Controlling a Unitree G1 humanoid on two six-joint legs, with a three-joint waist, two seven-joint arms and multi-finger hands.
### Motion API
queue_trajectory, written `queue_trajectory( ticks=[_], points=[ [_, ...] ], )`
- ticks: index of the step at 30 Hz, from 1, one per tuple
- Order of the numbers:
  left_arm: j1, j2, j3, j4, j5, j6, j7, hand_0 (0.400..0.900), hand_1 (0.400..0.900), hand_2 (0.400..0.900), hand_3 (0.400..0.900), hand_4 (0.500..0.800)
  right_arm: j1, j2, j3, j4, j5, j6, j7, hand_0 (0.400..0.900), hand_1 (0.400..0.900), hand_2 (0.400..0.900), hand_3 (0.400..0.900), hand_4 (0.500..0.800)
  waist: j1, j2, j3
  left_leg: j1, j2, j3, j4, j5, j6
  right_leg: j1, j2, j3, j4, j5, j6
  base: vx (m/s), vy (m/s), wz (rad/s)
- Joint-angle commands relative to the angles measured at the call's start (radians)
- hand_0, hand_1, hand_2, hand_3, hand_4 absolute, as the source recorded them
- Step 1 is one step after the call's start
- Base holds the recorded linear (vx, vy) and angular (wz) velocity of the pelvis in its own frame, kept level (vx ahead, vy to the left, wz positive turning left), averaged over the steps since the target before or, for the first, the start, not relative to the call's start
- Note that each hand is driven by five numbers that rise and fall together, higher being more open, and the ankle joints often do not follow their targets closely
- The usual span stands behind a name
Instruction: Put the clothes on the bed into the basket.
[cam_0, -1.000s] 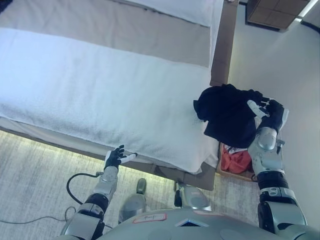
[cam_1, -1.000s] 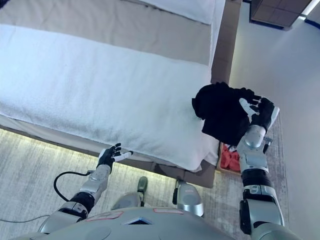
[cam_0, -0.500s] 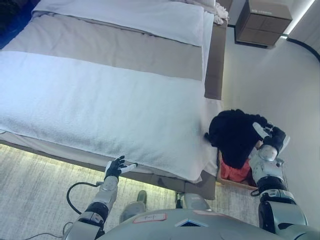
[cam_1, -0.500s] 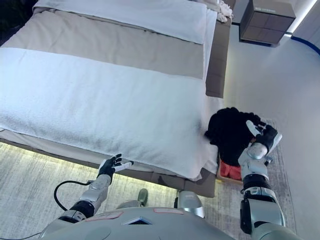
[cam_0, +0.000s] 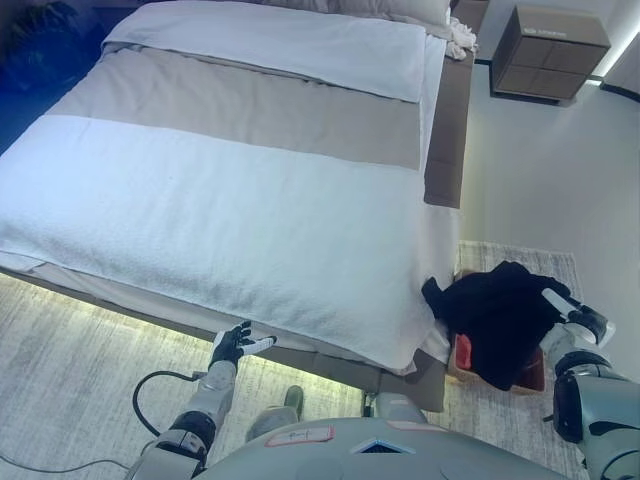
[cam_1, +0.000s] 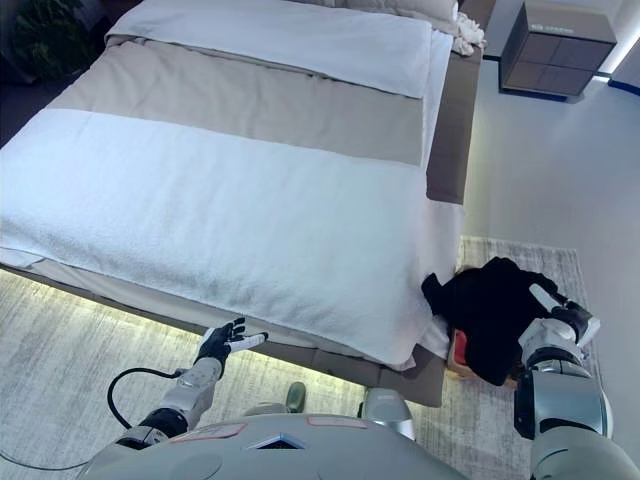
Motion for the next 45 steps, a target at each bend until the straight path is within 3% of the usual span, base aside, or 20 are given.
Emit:
queue_trajectory(
  ticks=[1, 10, 11, 12, 17, 35, 45],
  points=[
    [-0.048, 0.047, -0.012, 0.047, -0.006, -0.031, 0.005, 0.900, 0.900, 0.900, 0.900, 0.800, -0.169, -0.114, 0.037, 0.048, -0.034, -0.041, 0.007, 0.400, 0.400, 0.400, 0.400, 0.500, 0.013, -0.034, -0.018, 0.030, -0.010, 0.056, 0.006, -0.047, -0.006, 0.125, -0.034, 0.018, 0.019, -0.117, 0.039, 0.00, 0.000, 0.00],
    [-0.046, 0.033, -0.021, 0.078, -0.015, -0.014, 0.000, 0.900, 0.900, 0.900, 0.900, 0.800, -0.335, -0.138, 0.107, 0.068, -0.019, -0.019, -0.007, 0.400, 0.400, 0.400, 0.400, 0.500, 0.008, -0.049, -0.014, 0.030, -0.001, 0.070, 0.006, -0.047, -0.009, 0.122, -0.024, 0.033, 0.007, -0.112, 0.033, 0.02, -0.016, -0.08],
    [-0.048, 0.031, -0.019, 0.084, -0.017, -0.012, 0.002, 0.900, 0.900, 0.900, 0.900, 0.800, -0.348, -0.134, 0.113, 0.062, -0.020, -0.018, -0.011, 0.575, 0.575, 0.575, 0.575, 0.605, 0.005, -0.048, -0.012, 0.029, 0.000, 0.071, 0.006, -0.048, -0.010, 0.120, -0.024, 0.035, 0.007, -0.112, 0.033, 0.02, -0.011, -0.11],
    [-0.050, 0.027, -0.018, 0.095, -0.018, -0.010, 0.001, 0.900, 0.900, 0.900, 0.900, 0.800, -0.356, -0.128, 0.119, 0.055, -0.022, -0.017, -0.014, 0.900, 0.900, 0.900, 0.900, 0.800, 0.003, -0.047, -0.011, 0.028, 0.001, 0.073, 0.006, -0.047, -0.010, 0.118, -0.022, 0.039, 0.007, -0.112, 0.032, 0.02, -0.008, -0.12],
    [-0.056, 0.021, -0.022, 0.097, -0.026, -0.012, 0.010, 0.900, 0.900, 0.900, 0.900, 0.800, -0.325, -0.064, 0.116, 0.049, -0.013, -0.030, -0.029, 0.900, 0.900, 0.900, 0.900, 0.800, 0.001, -0.039, -0.009, 0.028, 0.003, 0.077, 0.006, -0.049, -0.009, 0.116, -0.020, 0.047, 0.006, -0.115, 0.030, 0.01, -0.005, -0.05],
    [-0.067, 0.024, -0.014, 0.137, -0.020, -0.013, 0.006, 0.900, 0.900, 0.900, 0.900, 0.800, -0.347, -0.100, 0.128, 0.112, 0.021, -0.015, 0.012, 0.900, 0.900, 0.900, 0.900, 0.800, -0.005, -0.043, -0.025, 0.035, 0.005, 0.087, 0.006, -0.054, -0.011, 0.123, -0.022, 0.052, 0.005, -0.120, 0.030, 0.00, -0.001, -0.01],
    [-0.068, 0.027, -0.001, 0.142, -0.005, -0.028, 0.000, 0.900, 0.900, 0.900, 0.900, 0.800, -0.265, -0.049, 0.147, 0.048, -0.030, -0.033, 0.062, 0.900, 0.900, 0.900, 0.900, 0.800, -0.002, -0.045, -0.023, 0.038, 0.006, 0.091, 0.006, -0.055, -0.008, 0.127, -0.020, 0.055, 0.005, -0.121, 0.030, 0.00, -0.001, -0.01]
  ],
)
